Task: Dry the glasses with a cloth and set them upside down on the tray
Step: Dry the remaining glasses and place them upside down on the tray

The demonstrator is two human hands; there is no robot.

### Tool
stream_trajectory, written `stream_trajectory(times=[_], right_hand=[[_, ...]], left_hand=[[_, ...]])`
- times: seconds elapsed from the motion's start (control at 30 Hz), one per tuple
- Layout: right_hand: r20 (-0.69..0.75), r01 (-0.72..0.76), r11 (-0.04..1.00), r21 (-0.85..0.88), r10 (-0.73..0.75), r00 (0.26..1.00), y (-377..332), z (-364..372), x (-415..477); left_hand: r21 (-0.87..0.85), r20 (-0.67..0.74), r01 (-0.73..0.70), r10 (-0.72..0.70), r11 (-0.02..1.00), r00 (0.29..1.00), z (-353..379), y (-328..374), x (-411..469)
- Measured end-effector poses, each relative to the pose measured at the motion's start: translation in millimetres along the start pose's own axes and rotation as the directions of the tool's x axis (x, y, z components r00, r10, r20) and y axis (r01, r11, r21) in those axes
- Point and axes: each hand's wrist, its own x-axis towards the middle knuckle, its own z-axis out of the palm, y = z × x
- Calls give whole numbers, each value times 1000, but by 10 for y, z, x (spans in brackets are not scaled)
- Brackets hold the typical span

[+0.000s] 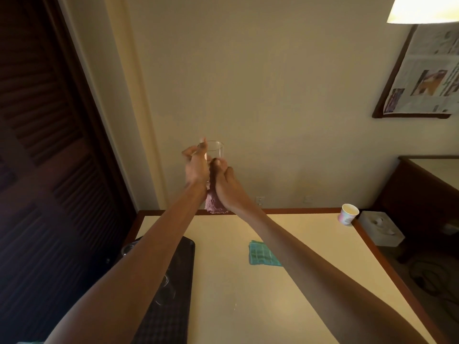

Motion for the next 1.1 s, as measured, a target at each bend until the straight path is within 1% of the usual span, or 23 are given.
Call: stream_trajectory(times=[0.07, 0.1, 0.17, 0.2, 0.23, 0.3, 0.43, 0.47, 0.53, 0.57, 0.63, 0.8, 0.87, 0.93, 0.97, 1.03, 1.1], right_hand=[[-38, 58, 998, -26, -59, 998, -39, 57, -7], [-77, 107, 993, -57, -112, 991, -56, 62, 6], [-170, 185, 970, -157, -211, 963, -109, 20, 53], [-200, 182, 968, -174, -215, 956, -161, -26, 68], [-212, 152, 974, -166, -186, 959, -212, -74, 79], [-210, 56, 992, -112, -79, 975, -251, -179, 133], [-152, -113, 994, 3, 112, 982, -240, -241, 228], [-132, -141, 988, 66, 149, 980, -224, -232, 233], [-59, -199, 951, 236, 218, 974, -168, -192, 214], [-21, -217, 929, 300, 234, 972, -129, -161, 200], [62, -267, 896, 354, 262, 963, -51, -128, 155], [209, -364, 820, 441, 300, 931, 32, -134, 59], [230, -395, 785, 478, 322, 918, 72, -163, 81], [246, -454, 711, 536, 383, 890, 139, -234, 126], [237, -471, 682, 559, 413, 879, 148, -289, 121], [195, -473, 659, 584, 451, 871, 187, -396, 143], [108, -427, 691, 583, 455, 884, 207, -444, 161]], left_hand=[[-9, 31, 39, -39, 999, 999, -20, -8, -14], [-6, 59, 58, -57, 998, 997, -21, 6, -64], [31, 114, 64, -67, 997, 991, -17, 1, -110], [54, 130, 51, -58, 997, 990, -8, -18, -112], [73, 147, 35, -45, 997, 988, -4, -12, -133], [109, 178, 0, -20, 994, 984, -3, -6, -156], [107, 229, -6, -18, 994, 973, -9, -15, -183], [106, 231, -13, -12, 994, 973, -9, -24, -182], [138, 191, -55, 27, 989, 981, 1, -17, -202], [162, 166, -84, 57, 983, 984, 5, -11, -206], [188, 132, -127, 103, 974, 986, -4, -4, -176], [171, 107, -161, 144, 972, 984, 12, 44, -97], [111, 102, -139, 128, 984, 987, 15, 62, -72], [59, 135, -130, 121, 990, 983, -49, 65, -39], [74, 173, -151, 137, 986, 975, -102, 56, -18], [151, 288, -219, 169, 964, 943, -209, 33, 21], [301, 378, -305, 180, 904, 908, -290, 19, 20]])
